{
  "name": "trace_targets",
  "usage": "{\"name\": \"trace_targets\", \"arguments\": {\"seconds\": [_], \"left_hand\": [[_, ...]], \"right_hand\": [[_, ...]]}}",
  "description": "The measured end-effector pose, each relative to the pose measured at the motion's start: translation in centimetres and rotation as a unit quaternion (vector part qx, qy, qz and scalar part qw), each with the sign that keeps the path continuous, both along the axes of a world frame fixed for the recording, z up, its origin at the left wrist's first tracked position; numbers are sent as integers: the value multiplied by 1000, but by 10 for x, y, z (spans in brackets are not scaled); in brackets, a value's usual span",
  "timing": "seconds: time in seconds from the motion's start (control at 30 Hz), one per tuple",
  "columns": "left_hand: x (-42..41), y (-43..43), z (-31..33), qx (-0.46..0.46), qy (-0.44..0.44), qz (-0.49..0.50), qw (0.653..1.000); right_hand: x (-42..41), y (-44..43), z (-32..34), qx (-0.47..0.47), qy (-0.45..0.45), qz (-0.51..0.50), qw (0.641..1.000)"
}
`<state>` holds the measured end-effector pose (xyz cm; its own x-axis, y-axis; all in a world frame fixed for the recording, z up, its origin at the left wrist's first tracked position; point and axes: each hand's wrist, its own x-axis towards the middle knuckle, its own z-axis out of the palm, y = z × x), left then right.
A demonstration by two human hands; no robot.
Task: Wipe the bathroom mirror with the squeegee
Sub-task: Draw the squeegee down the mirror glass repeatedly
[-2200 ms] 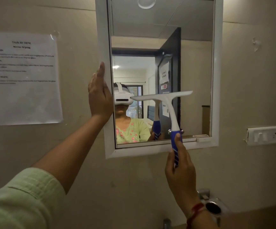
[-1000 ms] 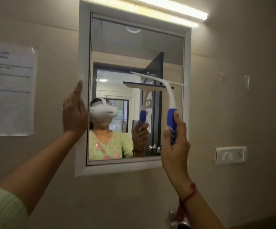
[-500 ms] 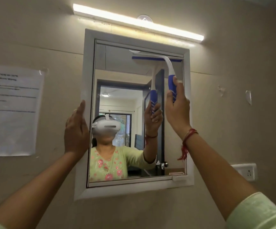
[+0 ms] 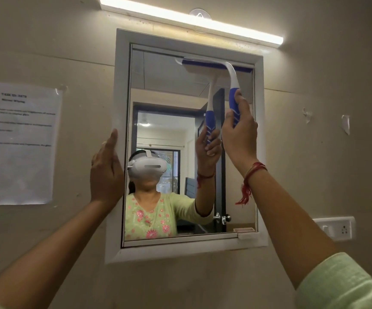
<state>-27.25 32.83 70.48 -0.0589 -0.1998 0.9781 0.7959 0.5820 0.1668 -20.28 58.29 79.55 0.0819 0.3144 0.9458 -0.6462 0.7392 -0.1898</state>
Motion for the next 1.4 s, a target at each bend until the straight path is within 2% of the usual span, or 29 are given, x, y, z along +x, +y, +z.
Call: {"name": "trace_targets", "arguments": {"seconds": [0.2, 0.47, 1.07, 1.4], "left_hand": [[-2, -1, -1, -5, 2, -6, 1000], [-2, -1, -1, -5, 1, -7, 1000], [1, 1, -4, -7, 4, 0, 1000], [0, 1, -7, -7, 10, -6, 1000]], "right_hand": [[3, 4, -6, 13, -13, -26, 999], [7, 17, -50, 31, -53, -52, 997], [30, 13, -213, 25, -124, -44, 991], [41, 7, -274, -7, -169, -47, 984]]}}
